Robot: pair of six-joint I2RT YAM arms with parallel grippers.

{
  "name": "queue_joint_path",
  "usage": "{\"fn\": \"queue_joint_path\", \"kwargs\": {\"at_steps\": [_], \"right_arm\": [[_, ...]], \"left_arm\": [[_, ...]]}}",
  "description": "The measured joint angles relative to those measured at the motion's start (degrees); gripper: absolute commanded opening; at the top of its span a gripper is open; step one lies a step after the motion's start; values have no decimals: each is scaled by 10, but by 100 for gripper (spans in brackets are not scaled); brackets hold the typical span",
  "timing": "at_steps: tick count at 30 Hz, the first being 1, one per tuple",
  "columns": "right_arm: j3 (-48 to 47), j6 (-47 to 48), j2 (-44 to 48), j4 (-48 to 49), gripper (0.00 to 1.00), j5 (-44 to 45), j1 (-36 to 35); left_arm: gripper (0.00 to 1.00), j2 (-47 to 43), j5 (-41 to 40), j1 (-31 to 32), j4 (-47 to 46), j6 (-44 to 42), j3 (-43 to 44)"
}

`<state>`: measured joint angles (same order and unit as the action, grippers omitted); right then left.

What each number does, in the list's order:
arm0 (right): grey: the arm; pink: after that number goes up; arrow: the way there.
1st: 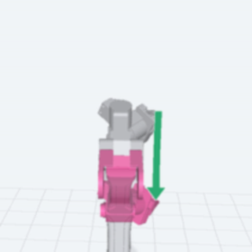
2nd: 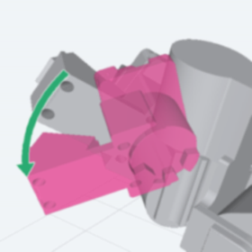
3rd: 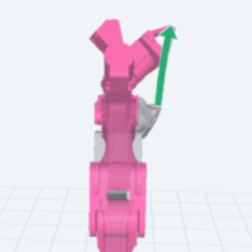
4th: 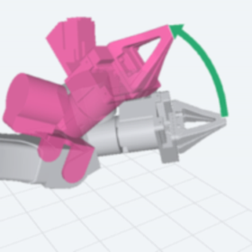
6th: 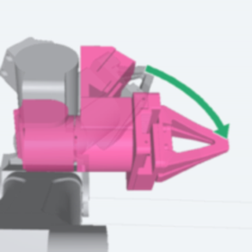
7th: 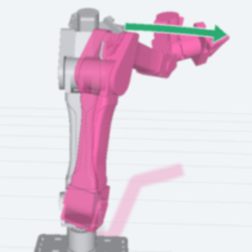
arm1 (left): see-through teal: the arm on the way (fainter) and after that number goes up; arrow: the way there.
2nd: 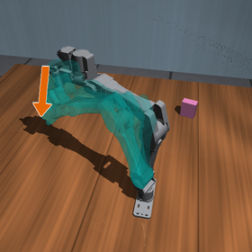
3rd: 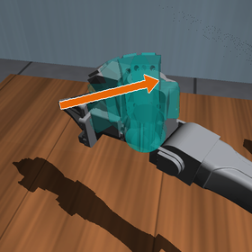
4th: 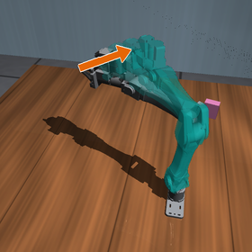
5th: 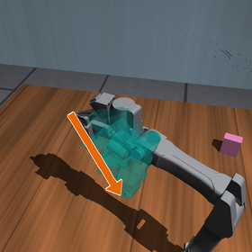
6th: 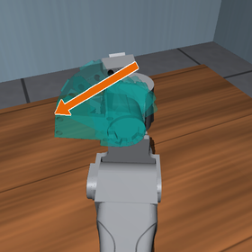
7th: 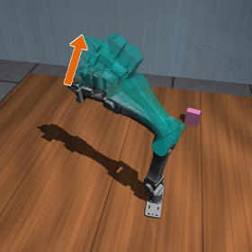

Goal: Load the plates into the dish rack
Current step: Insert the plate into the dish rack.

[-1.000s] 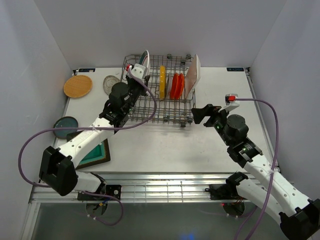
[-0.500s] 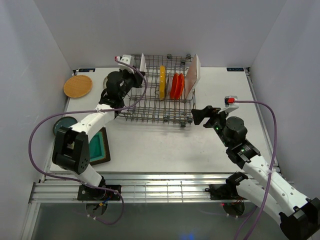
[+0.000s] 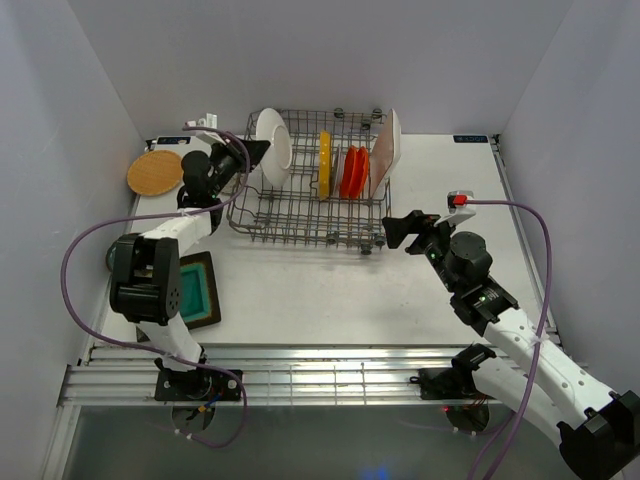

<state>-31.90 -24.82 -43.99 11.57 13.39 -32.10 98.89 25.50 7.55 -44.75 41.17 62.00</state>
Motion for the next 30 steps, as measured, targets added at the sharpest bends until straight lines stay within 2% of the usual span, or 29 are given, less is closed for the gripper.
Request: {"fn": "queue_joint_path", "kwargs": {"at_steps": [14, 30], "right_arm": [[0, 3, -4, 2, 90, -1, 0], [0, 9, -18, 3, 90, -5, 0]], "left_arm": [[0, 40, 68, -4, -91, 104, -13], [0, 99, 74, -4, -110, 119, -12]]}}
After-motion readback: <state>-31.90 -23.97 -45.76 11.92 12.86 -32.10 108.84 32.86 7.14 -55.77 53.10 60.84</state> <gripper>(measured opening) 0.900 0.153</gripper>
